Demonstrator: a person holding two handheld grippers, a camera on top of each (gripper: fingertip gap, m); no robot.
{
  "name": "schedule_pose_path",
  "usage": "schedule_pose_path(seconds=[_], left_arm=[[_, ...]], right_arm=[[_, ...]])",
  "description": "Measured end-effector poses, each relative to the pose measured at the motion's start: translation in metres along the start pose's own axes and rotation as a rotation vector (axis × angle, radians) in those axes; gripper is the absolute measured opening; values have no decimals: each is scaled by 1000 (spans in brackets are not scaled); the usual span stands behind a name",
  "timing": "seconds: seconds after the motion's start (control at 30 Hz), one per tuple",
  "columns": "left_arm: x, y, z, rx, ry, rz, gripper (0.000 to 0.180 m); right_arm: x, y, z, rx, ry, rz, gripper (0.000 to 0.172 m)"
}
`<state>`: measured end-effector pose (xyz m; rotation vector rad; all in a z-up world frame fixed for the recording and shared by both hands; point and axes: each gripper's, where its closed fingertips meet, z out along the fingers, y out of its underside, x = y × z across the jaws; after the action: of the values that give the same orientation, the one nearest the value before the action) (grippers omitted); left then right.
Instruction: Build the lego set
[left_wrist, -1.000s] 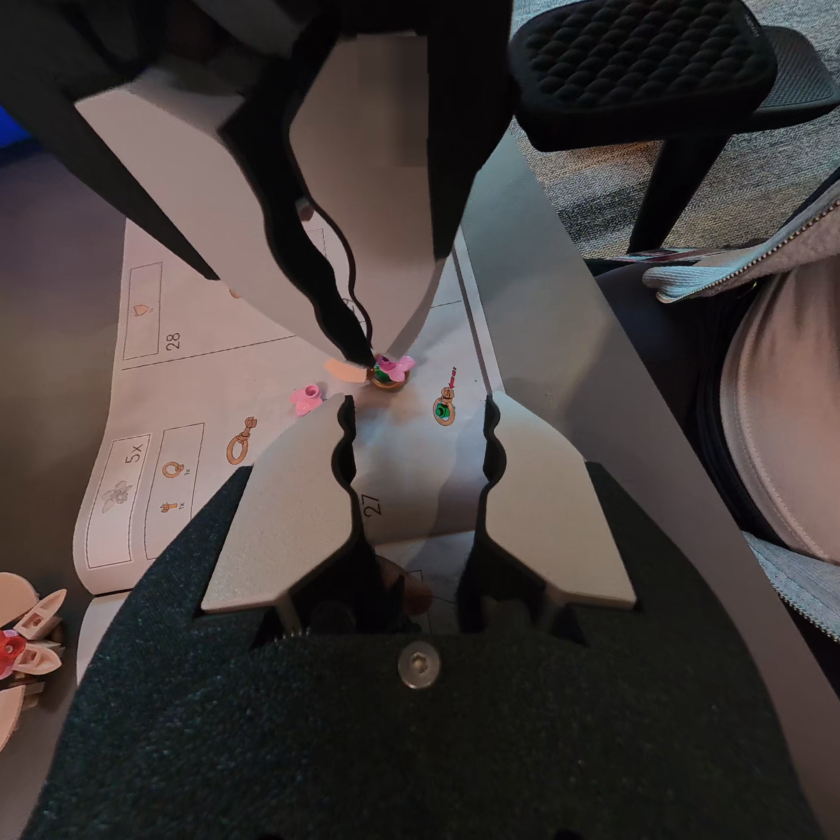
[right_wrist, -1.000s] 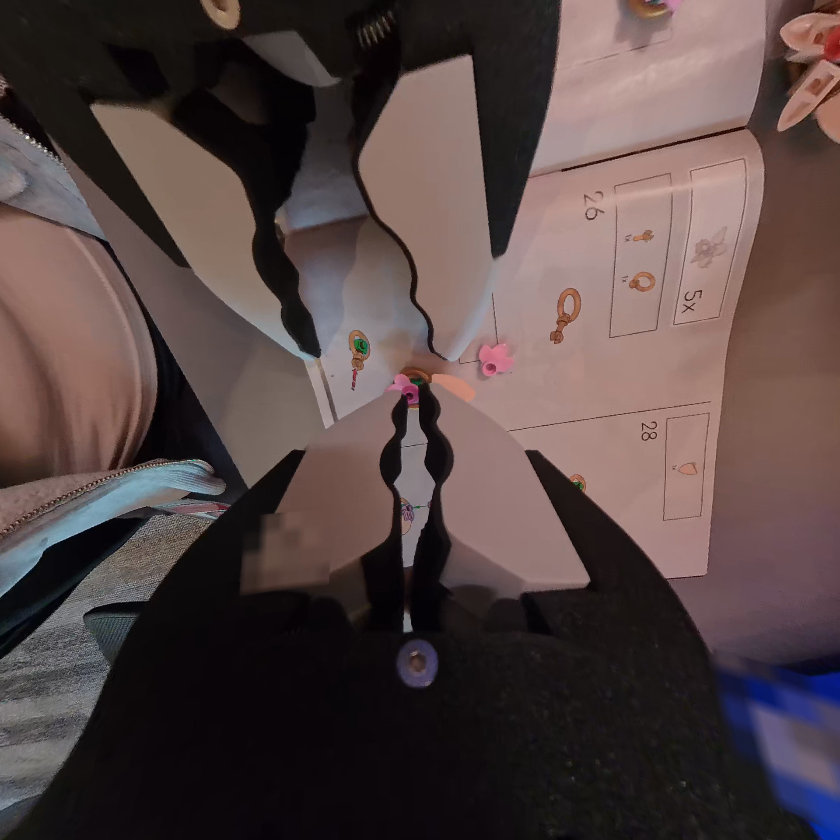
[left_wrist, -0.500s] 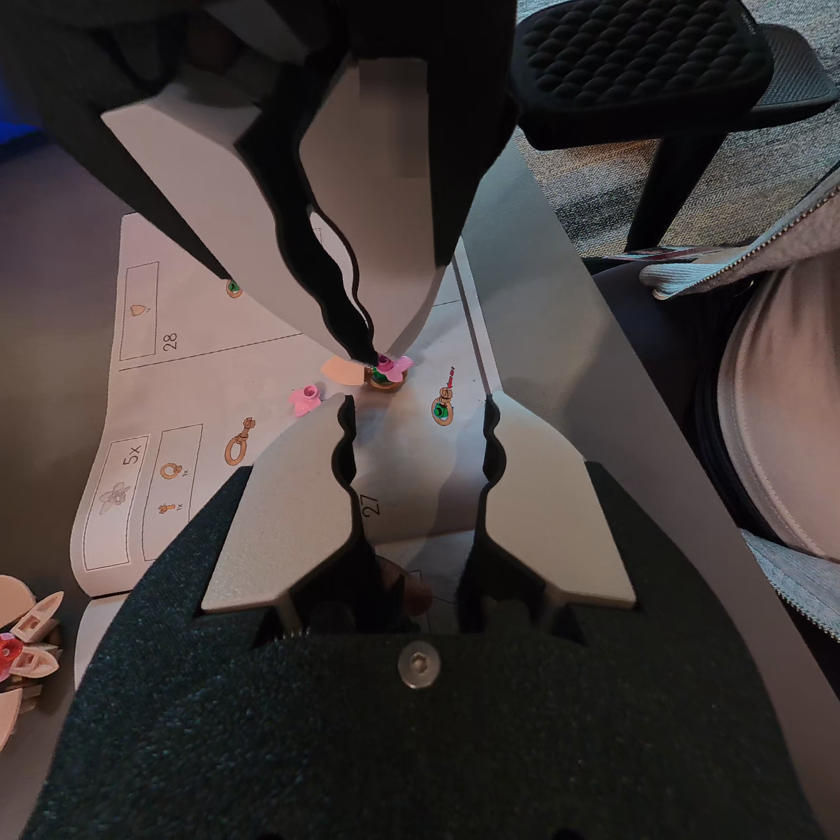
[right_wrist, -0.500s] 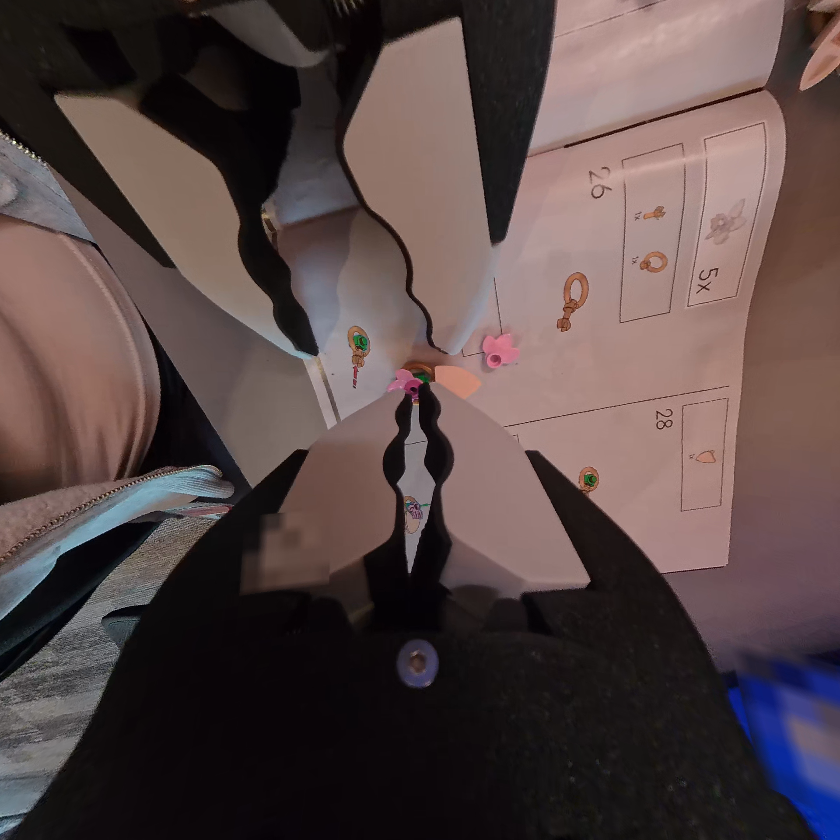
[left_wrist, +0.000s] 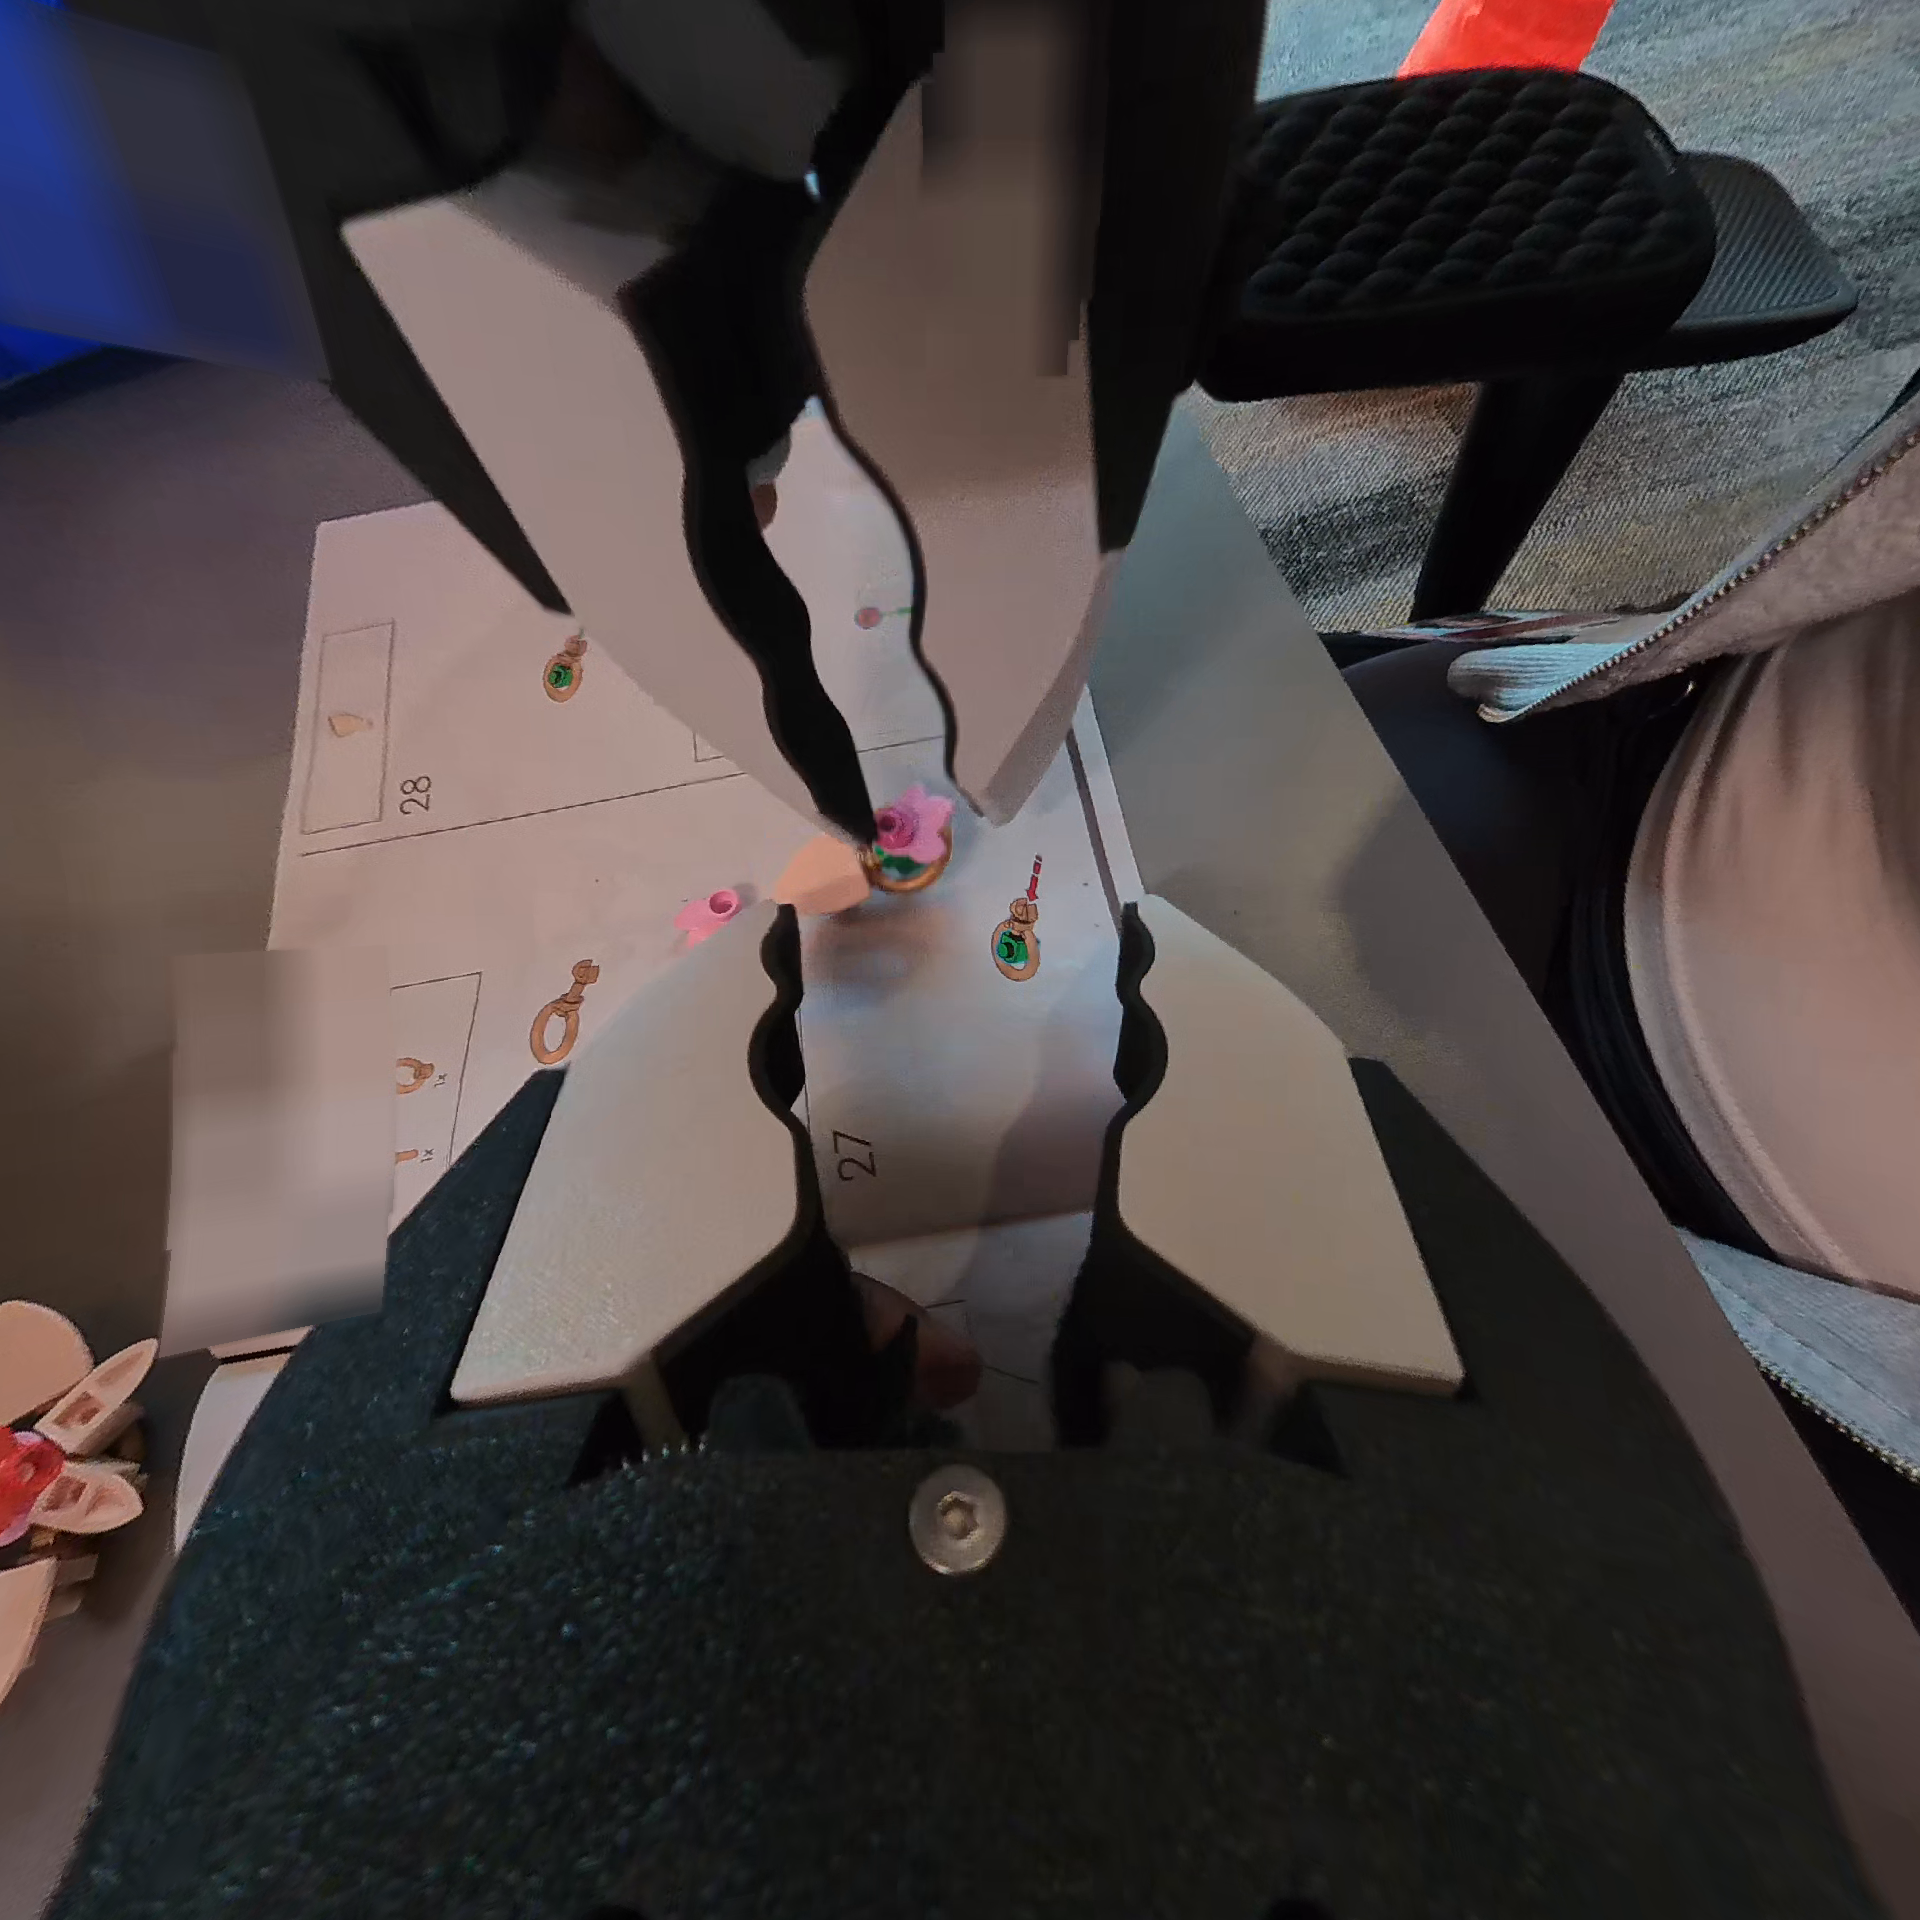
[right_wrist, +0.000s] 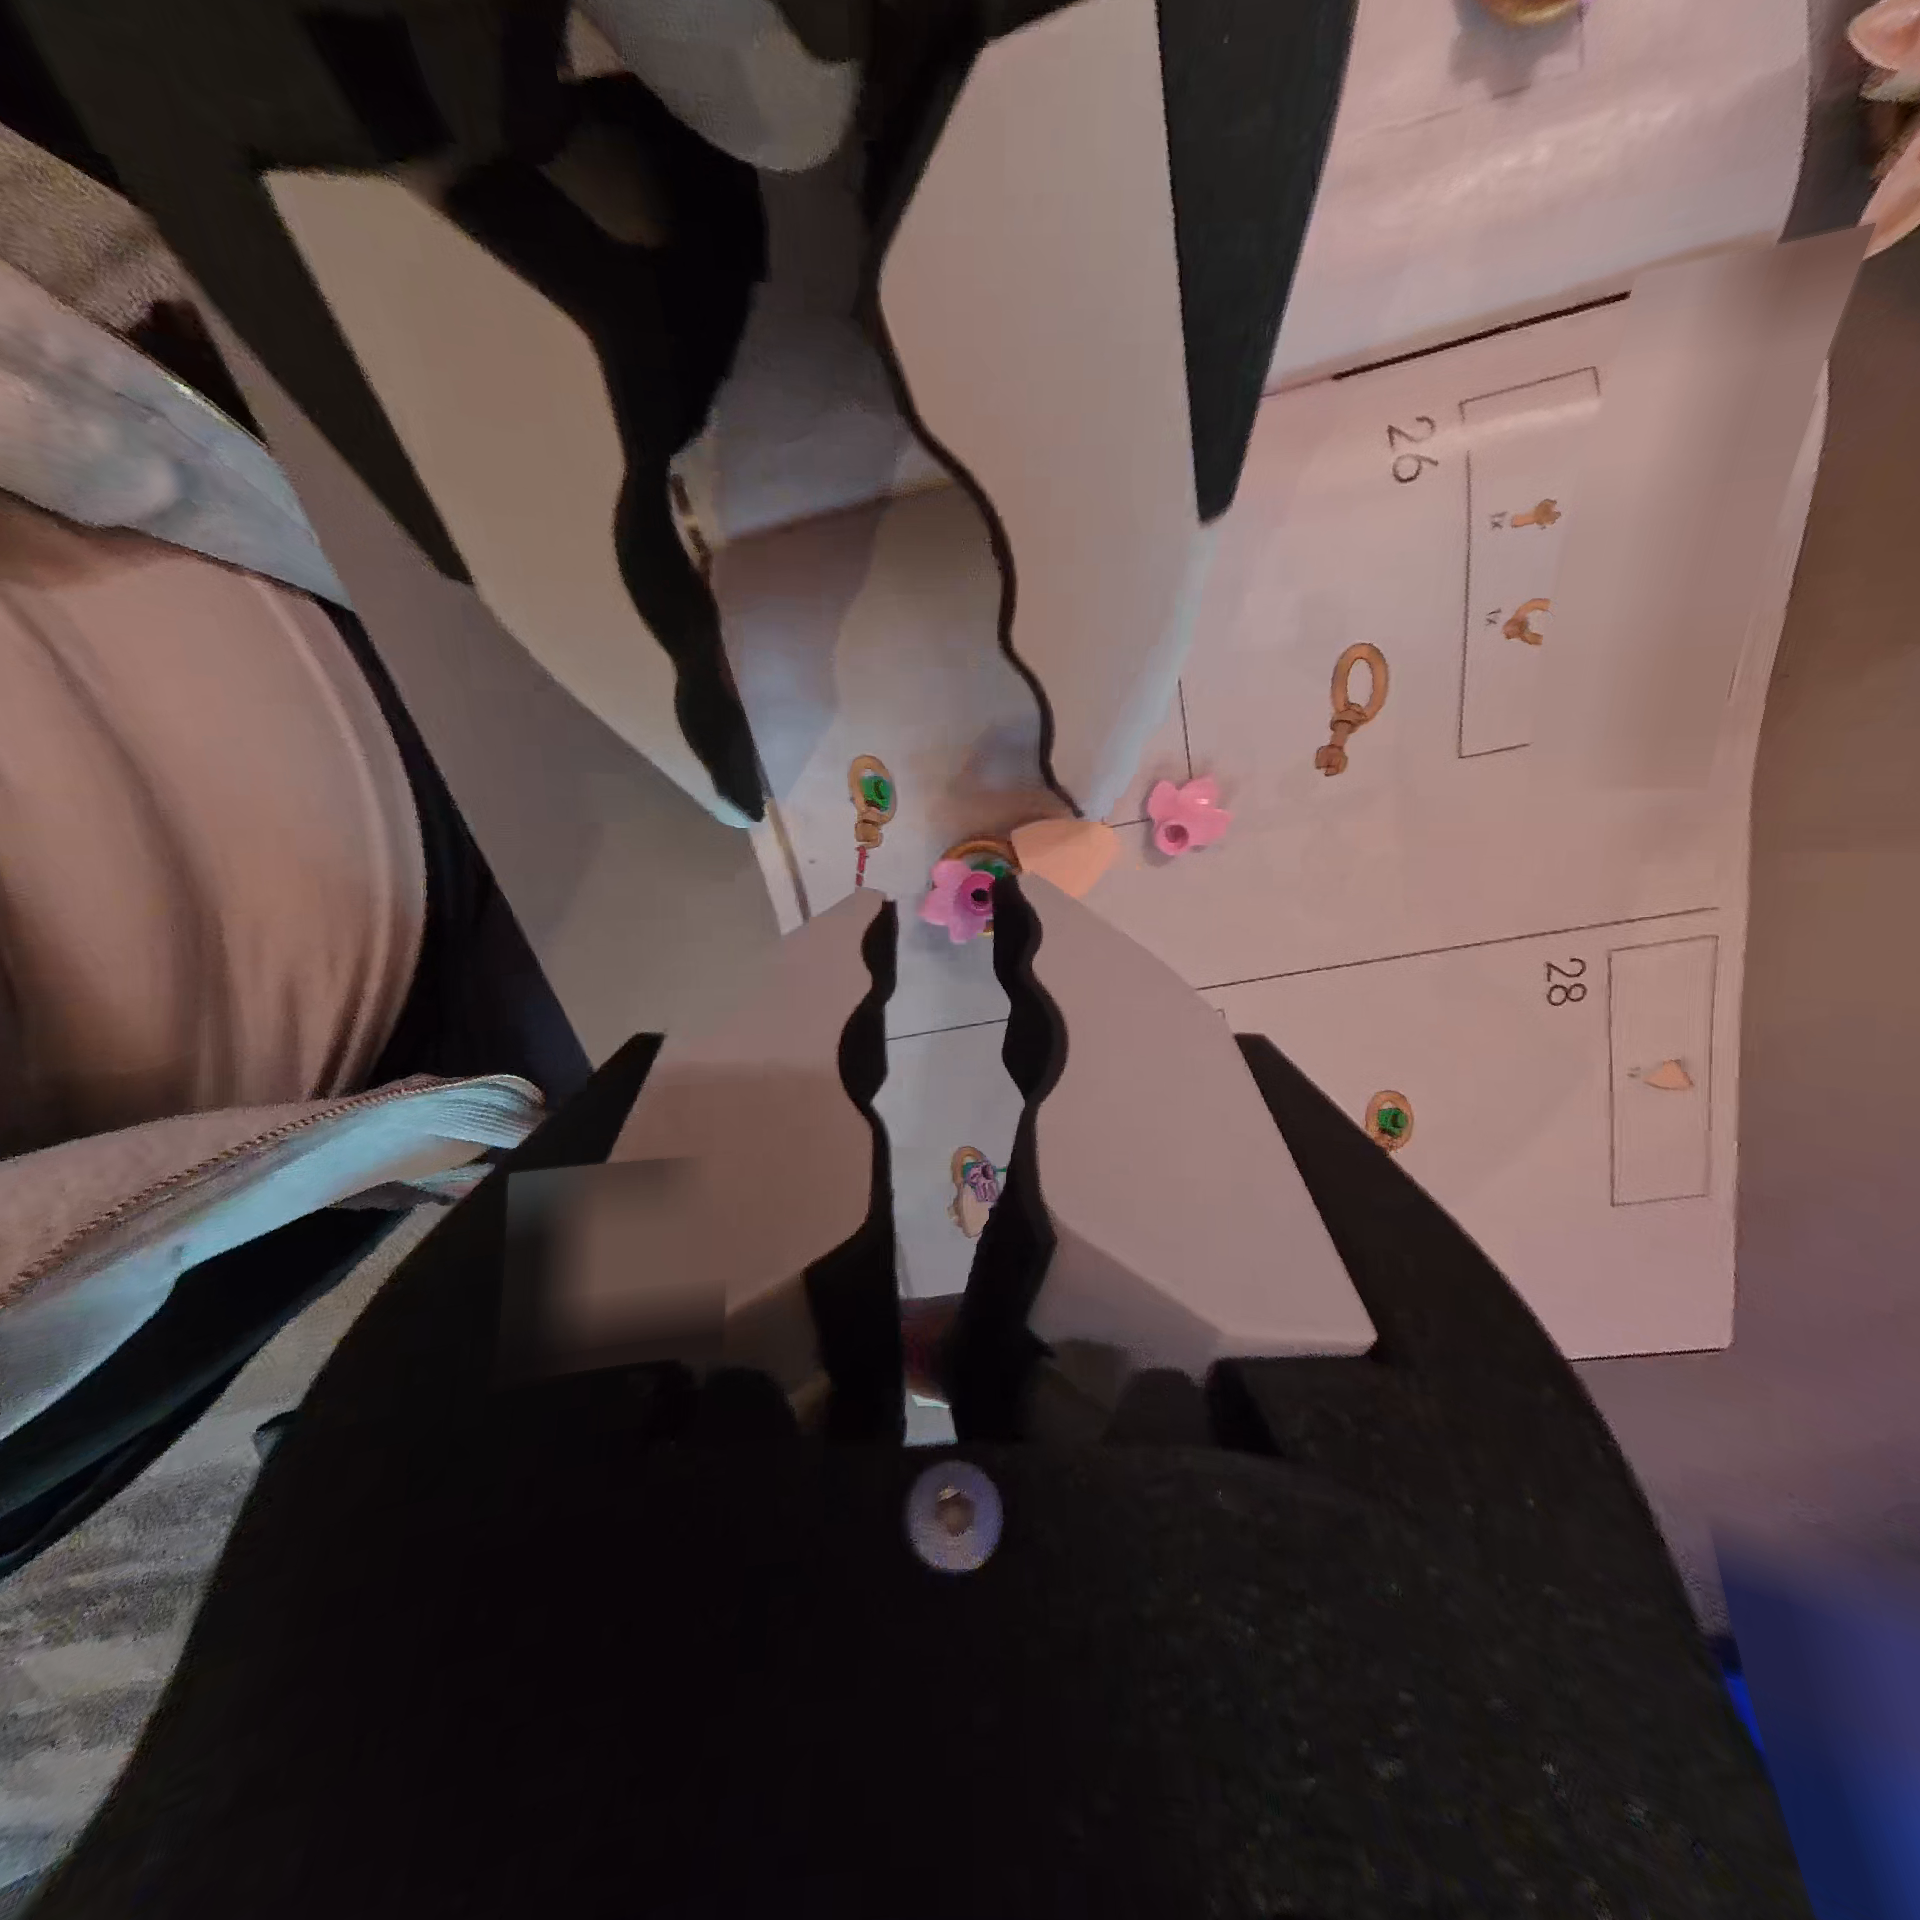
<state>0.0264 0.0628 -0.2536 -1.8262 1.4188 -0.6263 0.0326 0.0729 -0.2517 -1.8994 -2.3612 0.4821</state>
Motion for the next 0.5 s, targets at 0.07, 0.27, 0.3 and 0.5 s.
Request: schedule_pose_path(seconds=[0.07,0.27,0.3,0.5], left_arm=[[-1,-2,-3,24,-3,-11,59],[-8,-10,-15,97,-50,-34,59],[-12,-14,-19,111,-79,-43,59],[-8,-25,-45,78,-285,-4,59]], right_arm=[[2,3,-5,23,15,11,23],[6,20,-11,115,63,110,24],[6,21,-10,139,79,140,27],[7,14,-6,368,175,333,37]])
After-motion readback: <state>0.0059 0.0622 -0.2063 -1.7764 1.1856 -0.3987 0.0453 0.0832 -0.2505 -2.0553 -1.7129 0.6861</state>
